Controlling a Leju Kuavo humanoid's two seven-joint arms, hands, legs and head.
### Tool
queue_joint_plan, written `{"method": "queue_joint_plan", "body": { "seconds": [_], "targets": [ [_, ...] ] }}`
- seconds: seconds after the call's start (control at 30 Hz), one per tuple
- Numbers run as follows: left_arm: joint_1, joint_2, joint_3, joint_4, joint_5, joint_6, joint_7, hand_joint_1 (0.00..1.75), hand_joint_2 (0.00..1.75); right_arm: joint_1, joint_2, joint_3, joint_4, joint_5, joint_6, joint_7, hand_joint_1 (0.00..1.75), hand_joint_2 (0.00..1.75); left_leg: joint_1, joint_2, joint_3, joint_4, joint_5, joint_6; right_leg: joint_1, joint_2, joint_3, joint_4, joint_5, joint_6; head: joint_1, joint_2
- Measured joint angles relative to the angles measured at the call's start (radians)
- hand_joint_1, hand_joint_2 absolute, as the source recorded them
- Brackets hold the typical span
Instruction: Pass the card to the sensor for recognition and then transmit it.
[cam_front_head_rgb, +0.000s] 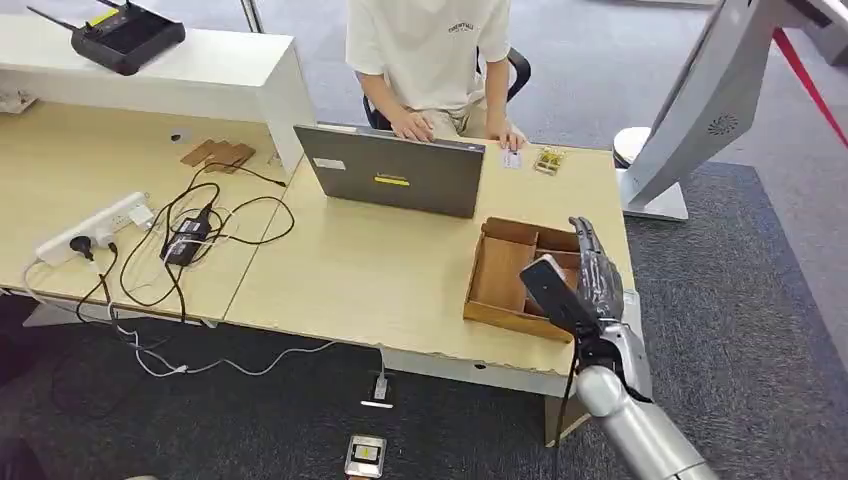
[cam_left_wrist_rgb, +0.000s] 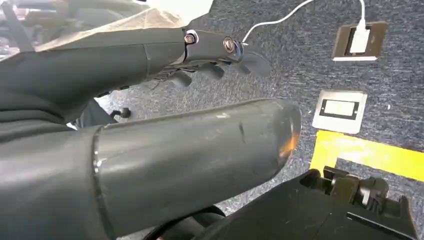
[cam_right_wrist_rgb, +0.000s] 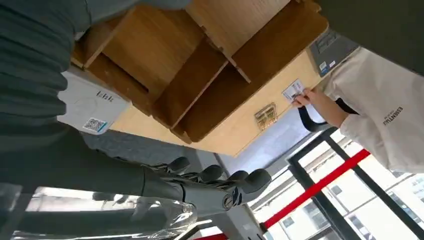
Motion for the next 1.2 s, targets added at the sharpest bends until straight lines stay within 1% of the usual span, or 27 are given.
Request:
{"method": "queue_joint_plan", "body": {
  "seconds": [0.27, 0.37, 0.43, 0.57, 0.7, 0.97, 1.2],
  "targets": [
    [-0.001, 0.0, 0.0, 0.0, -0.003, -0.003, 0.0, 0.0, 0.0, 0.006, 0.001, -0.003, 0.009, 0.012, 0.002, -0.001, 0.0, 1.75, 0.0, 0.0, 0.0, 0.0, 0.0, 0.0, 0.0, 0.0, 0.0, 0.0, 0.0, 0.0, 0.0, 0.0],
    [-0.003, 0.0, 0.0, 0.0, -0.007, -0.009, 0.0, 0.0, 0.0, 0.007, 0.004, -0.001, 0.009, 0.037, 0.005, -0.018, 0.0, 1.75, 0.0, 0.0, 0.0, 0.0, 0.0, 0.0, 0.0, 0.0, 0.0, 0.0, 0.0, 0.0, 0.0, 0.0],
    [-0.005, -0.001, 0.0, 0.0, -0.011, -0.012, -0.004, 0.0, 0.0, 0.008, 0.006, 0.002, 0.007, 0.053, 0.02, -0.029, 0.0, 1.75, 0.0, 0.0, 0.0, 0.0, 0.0, 0.0, 0.0, 0.0, 0.0, 0.0, 0.0, 0.0, 0.0, 0.0],
    [-0.007, -0.002, 0.0, 0.0, -0.018, -0.014, -0.008, 0.0, 0.0, 0.019, 0.011, 0.01, -0.022, 0.066, 0.077, -0.06, 0.0, 1.75, 0.0, 0.0, 0.0, 0.0, 0.0, 0.0, 0.0, 0.0, 0.0, 0.0, 0.0, 0.0, 0.0, 0.0],
    [-0.008, -0.002, 0.0, 0.0, -0.019, -0.014, -0.01, 0.0, 0.0, 0.027, 0.016, 0.017, -0.053, 0.066, 0.116, -0.074, 0.0, 1.75, 0.0, 0.0, 0.0, 0.0, 0.0, 0.0, 0.0, 0.0, 0.0, 0.0, 0.0, 0.0, 0.0, 0.0],
    [-0.009, -0.002, 0.0, 0.0, -0.023, -0.014, -0.011, 0.0, 0.0, 0.034, 0.023, 0.027, -0.081, 0.071, 0.16, -0.097, 0.0, 1.75, 0.0, 0.0, 0.0, 0.0, 0.0, 0.0, 0.0, 0.0, 0.0, 0.0, 0.0, 0.0, 0.0, 0.0],
    [-0.009, -0.002, 0.0, 0.0, -0.023, -0.014, -0.01, 0.0, 0.0, 0.038, 0.027, 0.04, -0.081, 0.109, 0.182, -0.093, 0.0, 1.75, 0.0, 0.0, 0.0, 0.0, 0.0, 0.0, 0.0, 0.0, 0.0, 0.0, 0.0, 0.0, 0.0, 0.0]
  ]
}}
